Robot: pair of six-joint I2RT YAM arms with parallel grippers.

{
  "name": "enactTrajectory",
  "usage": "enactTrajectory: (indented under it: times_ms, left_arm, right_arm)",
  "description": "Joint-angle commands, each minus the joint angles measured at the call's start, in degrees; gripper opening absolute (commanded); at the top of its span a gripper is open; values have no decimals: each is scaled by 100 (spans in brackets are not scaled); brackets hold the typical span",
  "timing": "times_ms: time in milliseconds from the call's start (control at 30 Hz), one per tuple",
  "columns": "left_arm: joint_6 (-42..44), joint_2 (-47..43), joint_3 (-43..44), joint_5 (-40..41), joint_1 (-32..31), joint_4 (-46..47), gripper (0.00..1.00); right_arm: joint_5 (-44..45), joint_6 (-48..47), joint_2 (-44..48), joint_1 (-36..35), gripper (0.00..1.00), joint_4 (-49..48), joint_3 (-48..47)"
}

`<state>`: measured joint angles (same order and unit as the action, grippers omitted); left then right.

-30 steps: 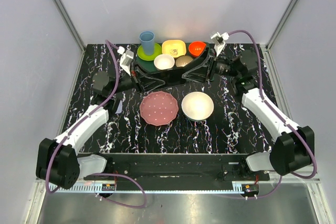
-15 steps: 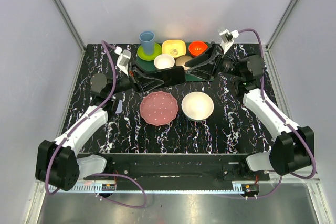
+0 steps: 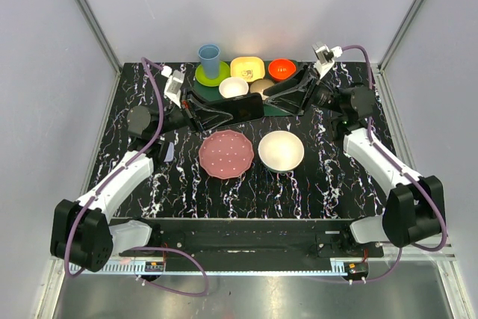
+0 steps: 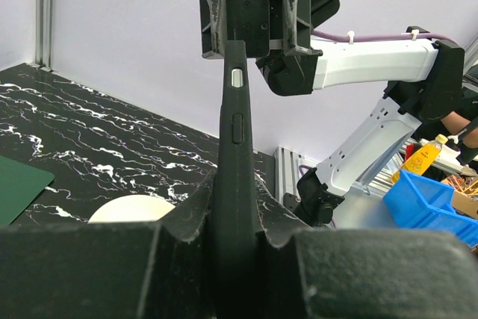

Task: Take the phone out of the phone case
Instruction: Pick up the phone at the center of the board, then remove the phone case from the phone.

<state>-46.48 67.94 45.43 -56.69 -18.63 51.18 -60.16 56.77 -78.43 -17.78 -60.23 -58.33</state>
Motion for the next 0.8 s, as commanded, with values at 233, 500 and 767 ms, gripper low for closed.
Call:
enactTrajectory:
  times_ms: [233, 500, 767]
  left_arm:
    - [-133, 17, 71, 123, -35, 727, 0]
    - [-133, 88, 80, 123, -70, 718, 0]
    - [-90, 88, 80, 96, -88, 736, 0]
  right_arm:
    - [312, 71, -242, 12, 53, -402, -21]
    - [268, 88, -357, -129, 48, -385, -91]
    - [259, 307, -462, -173, 34, -568, -91]
